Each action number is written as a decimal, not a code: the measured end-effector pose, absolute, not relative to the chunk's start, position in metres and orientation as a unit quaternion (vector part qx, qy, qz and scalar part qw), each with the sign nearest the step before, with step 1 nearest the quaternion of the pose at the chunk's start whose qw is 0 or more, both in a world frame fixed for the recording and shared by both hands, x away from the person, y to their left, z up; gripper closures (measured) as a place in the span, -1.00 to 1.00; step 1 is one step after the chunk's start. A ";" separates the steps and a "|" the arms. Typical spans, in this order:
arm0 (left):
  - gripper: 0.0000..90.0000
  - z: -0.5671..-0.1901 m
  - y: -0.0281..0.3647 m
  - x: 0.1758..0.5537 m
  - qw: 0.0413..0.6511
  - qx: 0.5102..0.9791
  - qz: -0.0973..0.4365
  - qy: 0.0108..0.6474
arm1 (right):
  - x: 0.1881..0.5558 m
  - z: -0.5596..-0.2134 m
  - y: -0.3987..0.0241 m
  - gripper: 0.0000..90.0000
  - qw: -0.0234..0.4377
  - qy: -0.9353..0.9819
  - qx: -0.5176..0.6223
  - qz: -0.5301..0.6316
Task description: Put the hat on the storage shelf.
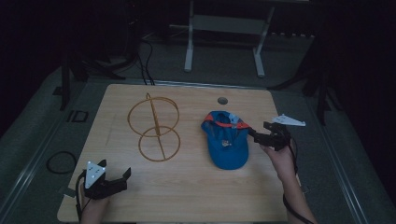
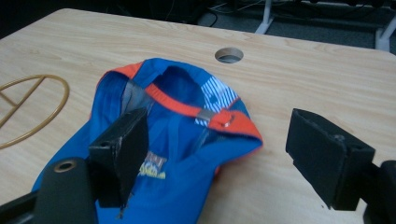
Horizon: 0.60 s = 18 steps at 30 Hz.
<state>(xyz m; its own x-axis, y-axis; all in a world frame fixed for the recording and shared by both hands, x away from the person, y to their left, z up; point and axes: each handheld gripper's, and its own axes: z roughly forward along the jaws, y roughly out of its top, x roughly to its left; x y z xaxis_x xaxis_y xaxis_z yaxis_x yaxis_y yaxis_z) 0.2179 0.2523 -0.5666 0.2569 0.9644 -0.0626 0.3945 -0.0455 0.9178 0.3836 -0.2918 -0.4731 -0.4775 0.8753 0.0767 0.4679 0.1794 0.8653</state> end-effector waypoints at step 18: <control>-0.95 -0.565 0.245 0.215 0.433 0.688 0.320 0.487 | 0.458 -0.491 -0.259 -0.51 0.209 0.743 0.480 0.418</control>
